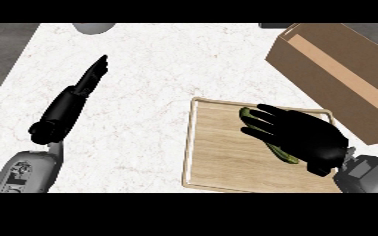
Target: Pick the squash from the tray and place it in the cardboard box
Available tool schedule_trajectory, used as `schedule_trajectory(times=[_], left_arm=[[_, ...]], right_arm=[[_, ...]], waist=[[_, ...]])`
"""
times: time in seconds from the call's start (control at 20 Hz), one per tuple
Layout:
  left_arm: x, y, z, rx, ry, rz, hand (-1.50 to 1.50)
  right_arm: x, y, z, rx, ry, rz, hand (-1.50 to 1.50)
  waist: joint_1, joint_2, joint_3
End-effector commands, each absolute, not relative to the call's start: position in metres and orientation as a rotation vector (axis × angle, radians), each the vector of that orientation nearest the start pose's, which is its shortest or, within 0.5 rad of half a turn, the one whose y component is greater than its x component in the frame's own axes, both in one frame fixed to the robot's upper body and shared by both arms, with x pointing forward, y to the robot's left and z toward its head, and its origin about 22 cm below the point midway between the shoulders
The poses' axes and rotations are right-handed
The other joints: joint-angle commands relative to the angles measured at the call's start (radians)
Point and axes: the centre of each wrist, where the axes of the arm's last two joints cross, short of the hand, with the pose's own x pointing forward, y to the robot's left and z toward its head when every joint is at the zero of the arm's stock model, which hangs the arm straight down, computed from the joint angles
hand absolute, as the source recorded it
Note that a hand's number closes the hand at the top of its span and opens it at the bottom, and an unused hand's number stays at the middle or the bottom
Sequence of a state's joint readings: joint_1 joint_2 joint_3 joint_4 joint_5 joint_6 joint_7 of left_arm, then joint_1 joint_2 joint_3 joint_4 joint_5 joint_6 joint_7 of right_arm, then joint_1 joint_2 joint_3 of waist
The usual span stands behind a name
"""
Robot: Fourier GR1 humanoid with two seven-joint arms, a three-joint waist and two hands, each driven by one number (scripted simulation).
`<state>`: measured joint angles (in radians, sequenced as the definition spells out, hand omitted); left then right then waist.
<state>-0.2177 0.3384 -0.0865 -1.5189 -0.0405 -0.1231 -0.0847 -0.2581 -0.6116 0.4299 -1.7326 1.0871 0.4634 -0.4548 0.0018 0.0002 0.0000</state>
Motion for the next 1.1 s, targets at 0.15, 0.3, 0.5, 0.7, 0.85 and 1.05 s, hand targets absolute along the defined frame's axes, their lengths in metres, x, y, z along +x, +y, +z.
schedule_trajectory(times=[0.15,0.3,0.5,0.7,0.85,1.05], left_arm=[[0.297,0.274,0.068,0.072,-1.728,-0.523,0.00],[0.292,0.261,0.066,0.098,-1.745,-0.521,0.00],[0.289,0.268,0.059,0.100,-1.758,-0.528,0.00],[0.301,0.262,0.062,0.096,-1.746,-0.535,0.00],[0.288,0.273,0.060,0.104,-1.756,-0.538,0.00],[0.299,0.255,0.065,0.096,-1.749,-0.532,0.00]], right_arm=[[0.280,-0.233,0.081,-0.441,-1.417,2.174,-1.50],[0.282,-0.234,0.063,-0.425,-1.430,2.189,-1.50],[0.288,-0.238,0.056,-0.394,-1.385,2.189,-1.50],[0.288,-0.236,0.076,-0.501,-1.363,2.186,-1.50],[0.298,-0.235,0.038,-0.507,-1.375,2.186,-1.50],[0.306,-0.235,0.034,-0.470,-1.334,2.173,-1.50]], waist=[[-0.001,0.000,0.000],[0.001,0.000,0.000],[0.001,0.000,0.000],[-0.004,0.000,0.000],[0.003,0.000,0.000],[0.000,0.000,0.000]])
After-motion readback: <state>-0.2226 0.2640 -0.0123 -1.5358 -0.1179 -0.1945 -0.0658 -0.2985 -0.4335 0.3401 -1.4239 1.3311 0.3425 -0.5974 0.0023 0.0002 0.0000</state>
